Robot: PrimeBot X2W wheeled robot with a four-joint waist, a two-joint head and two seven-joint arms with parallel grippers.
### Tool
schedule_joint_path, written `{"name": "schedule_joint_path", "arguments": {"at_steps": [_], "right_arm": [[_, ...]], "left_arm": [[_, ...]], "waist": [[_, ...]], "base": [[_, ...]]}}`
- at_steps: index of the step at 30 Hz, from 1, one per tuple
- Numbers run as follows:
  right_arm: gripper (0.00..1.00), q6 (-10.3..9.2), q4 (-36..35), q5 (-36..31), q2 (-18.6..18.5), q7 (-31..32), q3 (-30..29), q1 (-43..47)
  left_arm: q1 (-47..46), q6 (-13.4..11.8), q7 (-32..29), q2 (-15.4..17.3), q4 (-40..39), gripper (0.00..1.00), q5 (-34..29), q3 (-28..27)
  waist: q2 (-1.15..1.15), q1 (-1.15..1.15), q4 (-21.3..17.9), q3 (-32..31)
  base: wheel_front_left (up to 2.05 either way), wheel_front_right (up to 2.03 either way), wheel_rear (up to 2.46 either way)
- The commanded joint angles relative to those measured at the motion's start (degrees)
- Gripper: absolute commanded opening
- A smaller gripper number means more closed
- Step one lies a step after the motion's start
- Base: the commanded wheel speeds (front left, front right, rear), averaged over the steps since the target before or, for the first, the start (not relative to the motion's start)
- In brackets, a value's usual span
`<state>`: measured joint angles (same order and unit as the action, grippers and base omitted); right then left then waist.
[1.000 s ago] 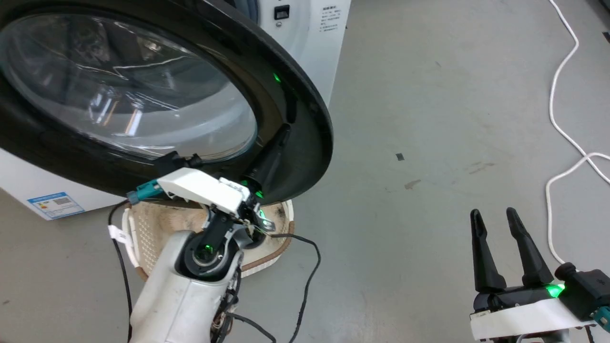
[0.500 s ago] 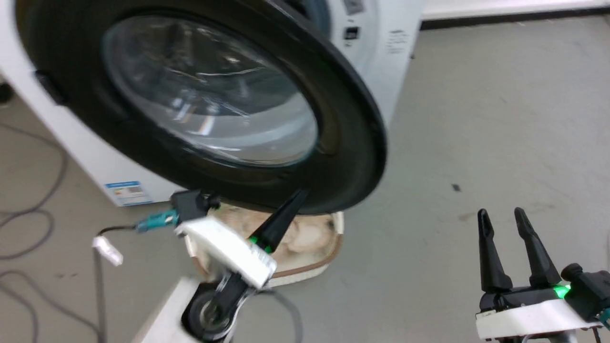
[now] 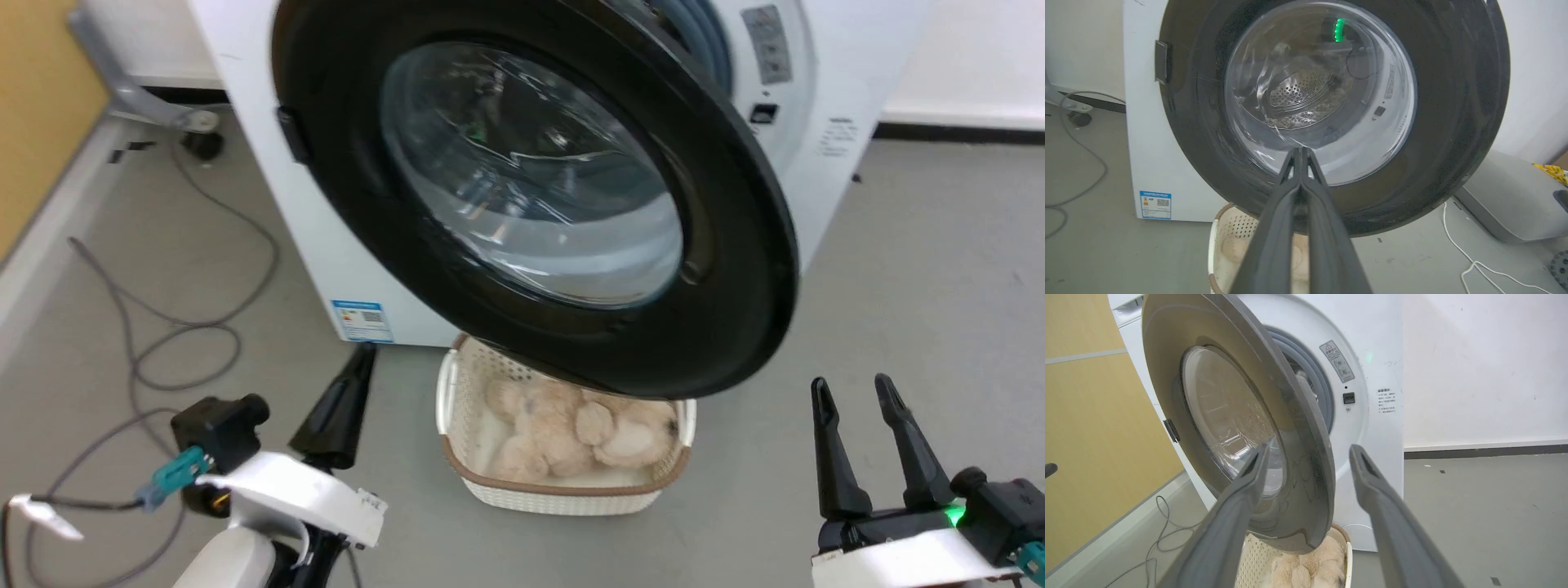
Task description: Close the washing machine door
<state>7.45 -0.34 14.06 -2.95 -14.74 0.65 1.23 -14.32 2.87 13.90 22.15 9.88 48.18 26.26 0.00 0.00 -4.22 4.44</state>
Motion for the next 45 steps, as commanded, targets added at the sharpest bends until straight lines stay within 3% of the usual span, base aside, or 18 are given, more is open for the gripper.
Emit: {"name": "schedule_joint_path", "arguments": {"at_steps": [1, 7, 8, 9, 15, 23, 24, 25, 26, 35, 45], "right_arm": [[1.0, 0.03, 0.1, -0.5, 0.1, -0.3, -0.2, 1.2], [1.0, 0.03, 0.2, -0.9, -0.1, -0.3, -0.5, 2.2], [1.0, 0.03, 0.3, -0.9, -0.2, -0.3, -0.4, 2.3], [1.0, 0.03, 0.3, -1.0, -0.3, -0.3, -0.3, 2.4], [1.0, 0.03, 0.7, -1.3, -0.4, -0.3, -0.3, 2.9], [1.0, 0.03, 1.2, -0.4, -0.5, -0.3, 0.3, 2.7], [0.96, 0.03, 1.3, -0.2, -0.7, -0.3, 0.7, 2.6], [0.34, 0.03, 1.3, 0.0, -0.9, -0.3, 1.1, 2.3], [0.0, 0.03, 1.3, 0.2, -1.3, -0.3, 1.7, 2.1], [0.0, 0.03, 4.4, 2.2, -9.3, 0.5, 8.9, -7.3], [0.0, 0.03, 10.6, 7.7, -18.3, 3.9, 11.4, -21.9]], "left_arm": [[1.9, -2.0, 0.9, -0.4, -1.2, 0.0, -3.4, -1.6], [7.9, -6.9, 1.1, -4.7, -9.6, 0.0, -18.2, -10.4], [9.2, -7.2, 1.1, -5.6, -10.5, 0.44, -20.1, -11.5], [10.5, -7.2, 1.1, -6.3, -11.0, 1.0, -21.8, -12.1], [14.9, -4.0, 1.1, -8.6, -11.3, 1.0, -30.0, -13.9], [17.3, -1.7, 1.1, -12.3, -10.5, 1.0, -36.0, -15.9], [17.3, -1.4, 1.1, -12.7, -10.4, 1.0, -36.4, -16.1], [17.2, -1.0, 1.1, -13.1, -10.4, 1.0, -36.8, -16.3], [17.1, -0.7, 1.1, -13.4, -10.3, 1.0, -37.2, -16.6], [13.5, 1.5, 1.1, -16.0, -10.8, 1.0, -39.4, -18.3], [9.7, 3.1, 1.1, -17.6, -10.8, 1.0, -39.7, -19.1]], "waist": [[0.0, 0.0, 1.9, -1.3], [0.0, 0.0, 3.4, -2.1], [0.0, 0.0, 3.5, -2.2], [0.0, 0.0, 3.6, -2.3], [0.0, 0.0, 3.9, -2.7], [0.0, 0.0, 4.7, -1.4], [0.0, 0.0, 4.9, -1.1], [0.0, 0.0, 5.1, -0.7], [0.0, 0.0, 5.2, -0.3], [0.0, 0.0, 6.9, 6.4], [0.0, 0.0, 9.5, 12.6]], "base": [[0.0, 0.0, 0.0], [0.0, 0.0, 0.0], [0.0, 0.0, 0.0], [0.0, 0.0, 0.0], [0.0, 0.0, 0.0], [0.0, 0.0, 0.0], [0.0, 0.0, 0.0], [0.0, 0.0, 0.0], [0.0, 0.0, 0.0], [0.0, 0.0, 0.0], [0.0, 0.0, 0.0]]}}
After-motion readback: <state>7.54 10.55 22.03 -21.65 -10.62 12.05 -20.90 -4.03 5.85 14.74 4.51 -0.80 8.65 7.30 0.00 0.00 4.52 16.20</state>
